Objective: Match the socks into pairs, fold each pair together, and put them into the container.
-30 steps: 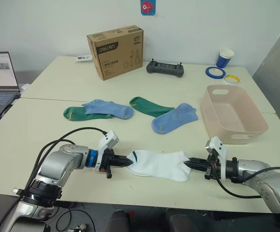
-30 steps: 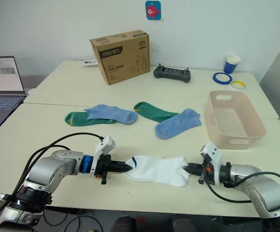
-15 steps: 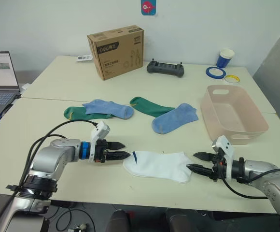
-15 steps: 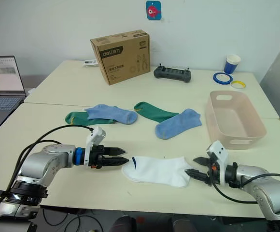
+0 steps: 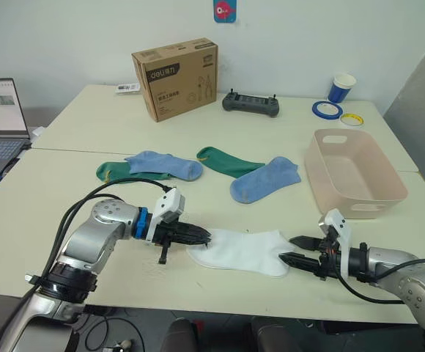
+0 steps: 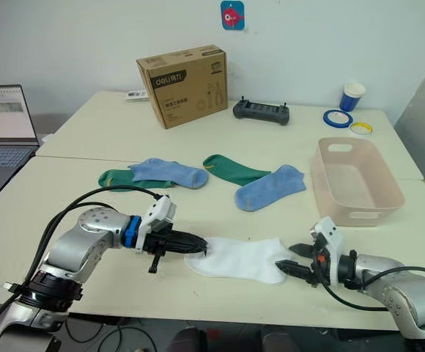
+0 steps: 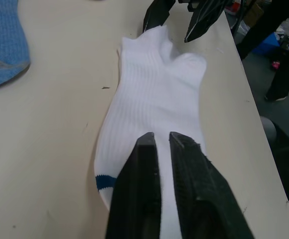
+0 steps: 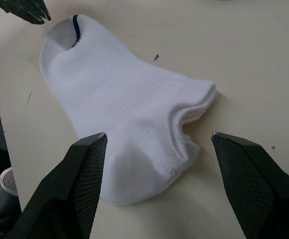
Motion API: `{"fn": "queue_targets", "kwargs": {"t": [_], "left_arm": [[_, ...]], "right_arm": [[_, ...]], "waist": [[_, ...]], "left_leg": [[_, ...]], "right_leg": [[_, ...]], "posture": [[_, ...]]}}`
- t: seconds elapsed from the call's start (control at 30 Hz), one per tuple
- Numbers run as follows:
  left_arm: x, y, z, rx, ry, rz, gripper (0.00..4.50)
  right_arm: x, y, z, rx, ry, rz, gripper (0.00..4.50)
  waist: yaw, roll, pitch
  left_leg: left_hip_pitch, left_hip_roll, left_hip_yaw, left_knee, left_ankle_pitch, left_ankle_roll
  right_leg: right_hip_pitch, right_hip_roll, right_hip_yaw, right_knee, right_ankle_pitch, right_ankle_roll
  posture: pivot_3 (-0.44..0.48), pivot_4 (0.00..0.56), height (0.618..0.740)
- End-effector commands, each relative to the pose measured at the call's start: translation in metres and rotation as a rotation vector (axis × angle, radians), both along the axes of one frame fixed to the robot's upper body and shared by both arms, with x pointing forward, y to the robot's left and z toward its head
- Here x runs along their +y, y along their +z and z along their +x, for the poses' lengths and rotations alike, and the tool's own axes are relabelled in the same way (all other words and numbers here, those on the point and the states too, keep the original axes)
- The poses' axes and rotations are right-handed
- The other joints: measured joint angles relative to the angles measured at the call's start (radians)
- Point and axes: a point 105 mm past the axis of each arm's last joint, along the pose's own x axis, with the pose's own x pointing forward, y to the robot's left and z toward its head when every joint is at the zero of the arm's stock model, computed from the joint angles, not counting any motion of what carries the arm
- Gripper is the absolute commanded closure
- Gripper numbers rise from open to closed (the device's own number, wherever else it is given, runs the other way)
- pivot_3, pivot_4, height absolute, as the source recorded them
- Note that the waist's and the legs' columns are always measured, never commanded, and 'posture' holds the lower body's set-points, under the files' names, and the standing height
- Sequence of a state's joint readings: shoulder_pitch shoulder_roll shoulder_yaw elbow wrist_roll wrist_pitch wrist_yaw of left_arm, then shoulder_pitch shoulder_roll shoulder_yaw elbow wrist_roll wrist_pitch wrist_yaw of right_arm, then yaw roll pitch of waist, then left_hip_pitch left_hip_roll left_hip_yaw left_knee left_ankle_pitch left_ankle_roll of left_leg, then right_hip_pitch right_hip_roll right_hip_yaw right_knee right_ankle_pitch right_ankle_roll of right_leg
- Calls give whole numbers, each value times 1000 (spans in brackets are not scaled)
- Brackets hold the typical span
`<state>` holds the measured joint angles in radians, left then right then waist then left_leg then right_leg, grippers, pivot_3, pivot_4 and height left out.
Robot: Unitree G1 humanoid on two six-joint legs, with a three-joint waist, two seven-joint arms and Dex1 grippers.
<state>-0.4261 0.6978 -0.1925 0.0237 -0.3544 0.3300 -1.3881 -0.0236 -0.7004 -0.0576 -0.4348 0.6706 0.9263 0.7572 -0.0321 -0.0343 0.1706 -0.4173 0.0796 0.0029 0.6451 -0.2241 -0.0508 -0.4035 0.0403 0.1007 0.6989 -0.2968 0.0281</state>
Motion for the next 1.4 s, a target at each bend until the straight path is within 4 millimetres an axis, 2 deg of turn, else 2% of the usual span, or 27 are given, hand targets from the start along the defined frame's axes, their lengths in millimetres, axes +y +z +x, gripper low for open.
{"fn": "queue_targets", "kwargs": {"t": [0.03,0.17,0.33,0.57,0.7,0.8,0.97,1.07,1.13,1.4], "left_arm": [[-5,1,0,-112,-69,17,4486],[-6,-5,6,-155,-67,37,4486],[-4,-25,-2,-108,-109,103,4486],[-2,-49,4,-108,-59,204,4486],[2,-54,3,-94,-43,228,4486],[4,-55,2,-77,-33,237,4500],[3,-53,3,-82,-33,230,4500],[2,-53,4,-81,-27,227,4500],[1,-52,4,-78,-25,222,4500],[-2,-48,10,-83,-2,209,4500]], "right_arm": [[1,13,1,42,-36,78,894],[2,14,-2,112,-45,111,894],[9,10,3,193,-68,146,894],[10,1,6,222,-98,143,894],[10,1,4,224,-92,136,894],[9,7,6,221,-91,167,1465],[3,10,13,213,-114,176,3244],[1,11,10,224,-99,181,4334],[2,13,9,225,-88,184,4455],[29,43,13,197,-19,336,4455]], "waist": [[0,0,0],[0,0,0],[-3,0,0],[-1,0,0],[-2,4,-2],[-2,4,-3],[-2,5,-3],[-2,5,-3],[-2,5,-3],[-1,6,-4]], "left_leg": [[0,0,0,0,0,0],[0,0,0,0,0,0],[0,0,0,0,0,0],[0,0,0,0,0,0],[0,0,0,0,0,0],[1,0,0,0,0,0],[1,0,0,0,0,1],[1,0,0,0,0,1],[1,0,0,0,0,1],[1,0,0,0,1,2]], "right_leg": [[0,0,0,0,0,0],[0,0,0,0,0,0],[0,0,0,0,0,0],[0,0,0,0,0,0],[1,0,0,0,0,1],[1,0,0,0,1,1],[1,0,0,0,1,1],[1,0,0,0,1,1],[1,0,1,0,1,1],[1,0,1,0,2,2]], "posture": [[0,150,740],[0,150,740],[0,150,740],[0,150,740],[0,150,740],[0,150,740],[0,150,740],[0,150,740],[0,150,740],[0,150,740]]}}
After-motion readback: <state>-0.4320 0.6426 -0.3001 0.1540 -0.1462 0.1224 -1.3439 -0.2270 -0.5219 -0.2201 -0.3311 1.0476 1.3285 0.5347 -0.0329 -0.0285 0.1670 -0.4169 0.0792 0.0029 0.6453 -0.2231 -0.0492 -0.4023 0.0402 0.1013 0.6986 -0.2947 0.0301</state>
